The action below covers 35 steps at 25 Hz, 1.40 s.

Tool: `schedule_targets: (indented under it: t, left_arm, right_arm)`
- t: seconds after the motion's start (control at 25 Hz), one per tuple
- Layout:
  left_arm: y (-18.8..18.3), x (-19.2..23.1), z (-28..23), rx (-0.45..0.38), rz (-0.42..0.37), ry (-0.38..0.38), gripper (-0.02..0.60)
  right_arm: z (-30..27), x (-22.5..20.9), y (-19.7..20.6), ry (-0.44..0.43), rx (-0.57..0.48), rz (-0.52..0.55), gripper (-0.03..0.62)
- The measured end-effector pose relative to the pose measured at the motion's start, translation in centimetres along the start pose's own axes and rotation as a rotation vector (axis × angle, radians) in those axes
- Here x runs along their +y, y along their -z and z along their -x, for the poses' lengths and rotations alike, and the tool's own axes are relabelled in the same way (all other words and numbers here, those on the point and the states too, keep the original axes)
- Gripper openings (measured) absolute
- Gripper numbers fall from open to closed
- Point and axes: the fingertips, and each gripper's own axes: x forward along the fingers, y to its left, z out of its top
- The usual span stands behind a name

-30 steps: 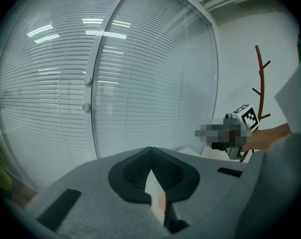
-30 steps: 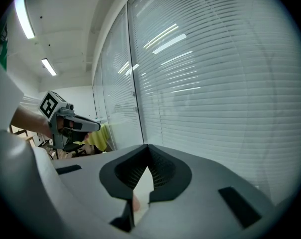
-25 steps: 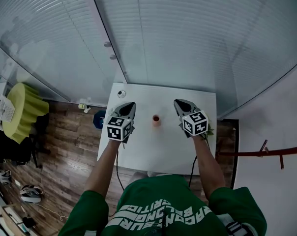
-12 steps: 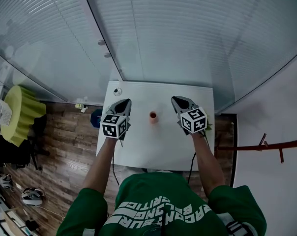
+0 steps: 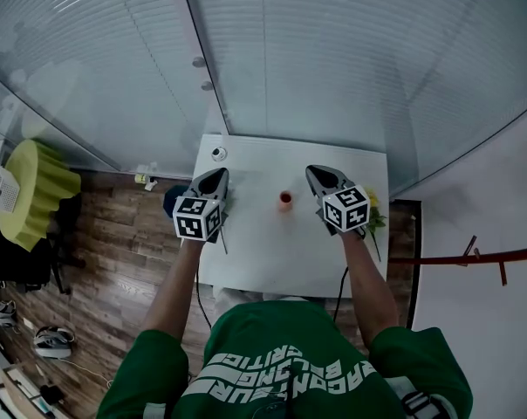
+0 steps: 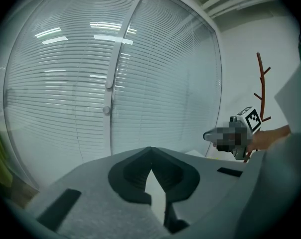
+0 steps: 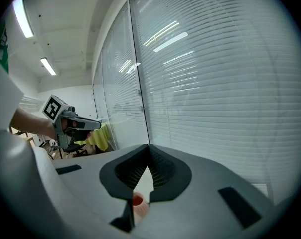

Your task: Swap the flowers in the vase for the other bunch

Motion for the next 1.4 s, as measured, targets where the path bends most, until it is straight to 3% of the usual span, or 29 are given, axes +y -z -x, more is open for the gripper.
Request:
schedule_targets:
  t: [0.36, 0.72, 1.4]
  left_arm:
    - [1.1, 7.9, 5.2, -0.009, 0.03, -0.027, 0.005]
    - [1.9, 15.6, 9.1, -0.003, 0.051, -0.018, 0.005]
    - [6.3, 18.8, 10.9, 0.034, 0.087, 0.035, 0.005]
  right_arm:
    - [-5.9, 7.7, -1.0, -0.04, 0.033, 0.017, 0.014]
    - [-12.4, 14.7, -0.3, -0.041, 0.129, -0.001, 0.014]
    - [-19.0, 18.3, 9.1, -0.021, 0.445, -0.165, 0.037]
